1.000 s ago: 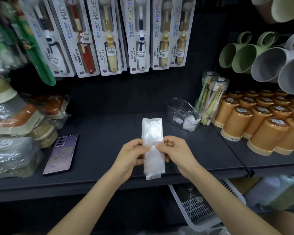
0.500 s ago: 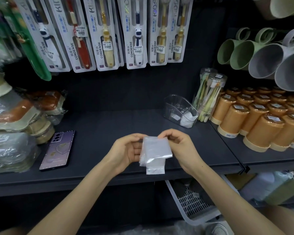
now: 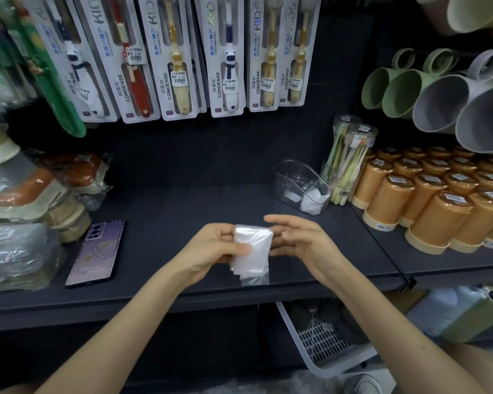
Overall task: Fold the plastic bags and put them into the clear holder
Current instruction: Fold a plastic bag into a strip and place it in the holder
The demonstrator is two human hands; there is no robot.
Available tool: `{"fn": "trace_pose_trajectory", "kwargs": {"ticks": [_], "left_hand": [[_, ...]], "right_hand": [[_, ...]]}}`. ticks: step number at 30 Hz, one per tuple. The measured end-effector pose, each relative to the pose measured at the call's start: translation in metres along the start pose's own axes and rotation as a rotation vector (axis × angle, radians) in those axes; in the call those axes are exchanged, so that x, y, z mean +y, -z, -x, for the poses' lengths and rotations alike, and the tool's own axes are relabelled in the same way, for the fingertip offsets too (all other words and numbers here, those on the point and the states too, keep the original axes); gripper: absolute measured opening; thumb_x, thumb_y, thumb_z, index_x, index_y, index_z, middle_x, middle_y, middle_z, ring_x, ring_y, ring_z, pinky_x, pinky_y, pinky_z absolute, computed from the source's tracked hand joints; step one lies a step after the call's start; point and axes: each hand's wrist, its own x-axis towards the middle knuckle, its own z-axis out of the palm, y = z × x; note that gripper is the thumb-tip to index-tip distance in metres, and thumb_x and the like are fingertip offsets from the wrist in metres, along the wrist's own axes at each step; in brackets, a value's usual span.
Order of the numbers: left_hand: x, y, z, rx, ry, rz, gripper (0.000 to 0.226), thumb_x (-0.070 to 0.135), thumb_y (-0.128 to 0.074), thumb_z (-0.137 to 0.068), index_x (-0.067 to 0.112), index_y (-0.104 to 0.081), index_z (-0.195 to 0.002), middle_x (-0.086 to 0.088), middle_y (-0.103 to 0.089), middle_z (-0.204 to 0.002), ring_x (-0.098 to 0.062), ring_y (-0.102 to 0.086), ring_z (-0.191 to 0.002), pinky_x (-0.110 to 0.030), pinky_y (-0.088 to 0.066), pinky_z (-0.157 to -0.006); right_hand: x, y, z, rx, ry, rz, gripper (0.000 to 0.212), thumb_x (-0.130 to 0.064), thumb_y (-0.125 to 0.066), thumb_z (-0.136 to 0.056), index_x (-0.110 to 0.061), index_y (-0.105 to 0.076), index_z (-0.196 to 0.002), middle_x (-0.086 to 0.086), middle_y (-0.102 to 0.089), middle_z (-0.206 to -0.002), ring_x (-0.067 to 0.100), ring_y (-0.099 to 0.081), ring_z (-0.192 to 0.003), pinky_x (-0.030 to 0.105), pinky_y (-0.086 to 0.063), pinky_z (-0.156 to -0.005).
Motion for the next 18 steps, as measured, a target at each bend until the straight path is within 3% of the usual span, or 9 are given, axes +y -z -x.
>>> {"fn": "trace_pose_trajectory", "kwargs": {"ticks": [3,7,12,15,18], "left_hand": [[0.0,0.0,-0.002,-0.001,-0.015,-0.096,0.024,-0.002,-0.069,-0.082,0.005,-0.068,-0.106,-0.015,-0.073,-0.097,-0.024,-0.069,-0.087,-0.036,-0.052,-0.08],[-0.001,-0.006,-0.007,0.007,-0.028,-0.066,0.027,0.007,-0.072,-0.082,0.002,-0.065,-0.108,-0.016,-0.072,-0.101,-0.026,-0.069,-0.09,-0.035,-0.053,-0.079],[-0.004,-0.017,-0.02,0.108,-0.049,-0.112,0.033,0.0,-0.079,-0.073,0.005,-0.064,-0.102,-0.007,-0.074,-0.093,-0.019,-0.07,-0.086,-0.028,-0.056,-0.074],[-0.004,-0.021,-0.032,0.168,-0.098,-0.158,0.026,0.0,-0.08,-0.072,0.007,-0.066,-0.093,-0.006,-0.074,-0.087,-0.018,-0.07,-0.079,-0.029,-0.058,-0.072],[-0.002,-0.023,-0.049,0.172,-0.15,-0.25,0.023,0.003,-0.081,-0.073,0.012,-0.067,-0.088,0.001,-0.074,-0.083,-0.014,-0.07,-0.078,-0.026,-0.058,-0.072]], "right_hand": [[0.0,-0.001,-0.002,0.036,-0.085,0.159,0.031,-0.026,-0.067,-0.086,-0.005,-0.069,-0.108,0.016,-0.071,-0.095,0.025,-0.068,-0.083,0.037,-0.057,-0.076],[0.004,-0.011,-0.009,0.166,-0.017,0.329,0.007,-0.008,-0.067,-0.088,-0.002,-0.07,-0.085,0.012,-0.071,-0.078,0.016,-0.066,-0.07,0.025,-0.054,-0.064],[0.006,-0.008,-0.017,0.343,0.091,0.291,0.01,-0.005,-0.067,-0.087,0.001,-0.069,-0.079,0.009,-0.07,-0.072,0.008,-0.063,-0.061,0.02,-0.05,-0.057],[0.009,0.0,-0.02,0.396,0.062,0.16,0.007,-0.008,-0.066,-0.088,-0.003,-0.07,-0.085,0.009,-0.072,-0.076,0.013,-0.065,-0.067,0.025,-0.054,-0.063],[0.011,0.019,-0.021,0.315,-0.036,0.029,0.016,-0.012,-0.067,-0.087,-0.006,-0.068,-0.102,0.008,-0.074,-0.089,0.016,-0.068,-0.079,0.028,-0.055,-0.071]]}}
